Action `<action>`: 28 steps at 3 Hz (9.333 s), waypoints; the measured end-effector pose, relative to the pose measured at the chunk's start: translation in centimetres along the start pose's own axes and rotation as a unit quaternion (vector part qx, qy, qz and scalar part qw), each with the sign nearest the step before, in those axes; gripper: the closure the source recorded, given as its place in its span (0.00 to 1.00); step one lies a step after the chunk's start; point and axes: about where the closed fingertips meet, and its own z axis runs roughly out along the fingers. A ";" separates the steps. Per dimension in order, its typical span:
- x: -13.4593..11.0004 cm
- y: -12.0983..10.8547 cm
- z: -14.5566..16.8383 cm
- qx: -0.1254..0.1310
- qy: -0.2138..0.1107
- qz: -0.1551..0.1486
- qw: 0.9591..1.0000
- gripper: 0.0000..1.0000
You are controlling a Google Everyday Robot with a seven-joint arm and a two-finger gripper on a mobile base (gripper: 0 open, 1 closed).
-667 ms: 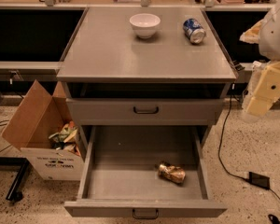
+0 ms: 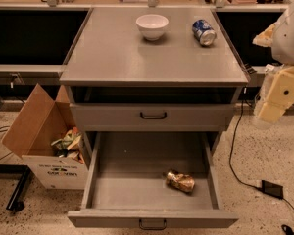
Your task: Pick orange can from middle drawer and place on counter
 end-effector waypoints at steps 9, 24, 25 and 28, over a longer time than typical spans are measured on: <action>0.0 9.2 36.4 -0.143 -0.065 -0.031 0.987 0.00; 6.1 6.2 49.0 -0.066 -0.187 -0.034 0.980 1.00; 4.1 7.0 42.5 -0.038 -0.207 -0.066 0.975 1.00; 0.5 6.9 32.8 0.014 -0.206 -0.119 0.971 1.00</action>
Offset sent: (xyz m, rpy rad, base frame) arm -0.0162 -0.0224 -0.1720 0.0055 0.2364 -0.0323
